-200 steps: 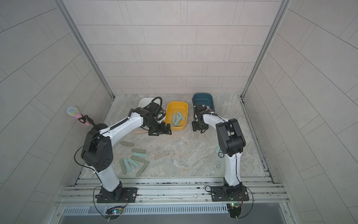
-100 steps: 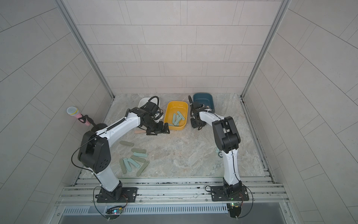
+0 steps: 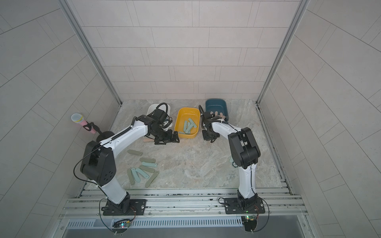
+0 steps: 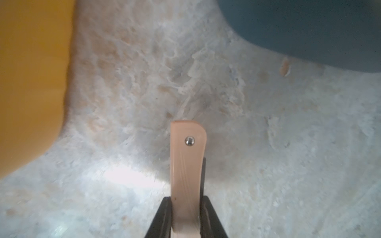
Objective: Place the fruit knives into the storage box by color
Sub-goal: Pick up the fruit knife from the center of the board, then place the fruit knife in the storage box.
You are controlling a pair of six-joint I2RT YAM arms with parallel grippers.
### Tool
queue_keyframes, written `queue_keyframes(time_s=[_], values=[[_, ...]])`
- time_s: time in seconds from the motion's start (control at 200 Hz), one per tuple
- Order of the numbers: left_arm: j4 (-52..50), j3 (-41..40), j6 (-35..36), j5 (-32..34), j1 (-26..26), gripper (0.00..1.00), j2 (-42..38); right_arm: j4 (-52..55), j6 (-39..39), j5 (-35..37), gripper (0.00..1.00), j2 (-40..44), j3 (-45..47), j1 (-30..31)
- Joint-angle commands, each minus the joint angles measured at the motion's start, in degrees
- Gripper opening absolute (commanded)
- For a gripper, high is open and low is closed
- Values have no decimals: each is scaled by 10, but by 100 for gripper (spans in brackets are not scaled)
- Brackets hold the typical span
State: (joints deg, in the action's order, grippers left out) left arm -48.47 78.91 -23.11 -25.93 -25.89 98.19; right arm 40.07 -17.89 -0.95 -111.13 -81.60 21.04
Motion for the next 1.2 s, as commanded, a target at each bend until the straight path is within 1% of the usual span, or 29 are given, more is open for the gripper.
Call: queue_keyframes(time_s=[0.0, 0.095, 0.18, 0.255, 0.42, 0.56, 0.67, 0.801, 0.886, 0.971, 1.041, 1.196], values=[[-3, -9, -2, 0, -2, 100, -26, 20, -11, 13, 20, 70, -6, 6], [3, -5, -7, -1, -10, 100, -24, 22, -15, 24, 20, 88, -34, -2], [7, 8, -8, -3, -23, 100, -12, 18, -9, 35, 20, 69, -74, -22], [6, 24, -6, -7, -34, 100, 2, 39, 0, 20, 20, 30, -137, -47], [9, 58, -4, -28, -46, 100, 35, 49, 10, 19, 21, -71, -260, -87], [2, 89, -1, -32, -51, 100, 61, 86, 17, 2, 25, -168, -367, -103], [-1, 100, 3, -29, -56, 100, 74, 90, 17, -4, 29, -196, -399, -104], [-1, 105, 7, -17, -68, 100, 82, 102, 19, -4, 34, -192, -416, -106], [0, 106, 10, -11, -76, 100, 82, 110, 19, 1, 41, -163, -406, -106], [-6, 106, 14, -6, -84, 100, 76, 115, 10, 8, 43, -109, -360, -104], [-5, 95, 14, 5, -90, 100, 61, 117, -10, 24, 43, -39, -280, -100], [3, 59, 11, 20, -124, 100, 32, 98, -82, 65, 43, 153, -40, -94]])
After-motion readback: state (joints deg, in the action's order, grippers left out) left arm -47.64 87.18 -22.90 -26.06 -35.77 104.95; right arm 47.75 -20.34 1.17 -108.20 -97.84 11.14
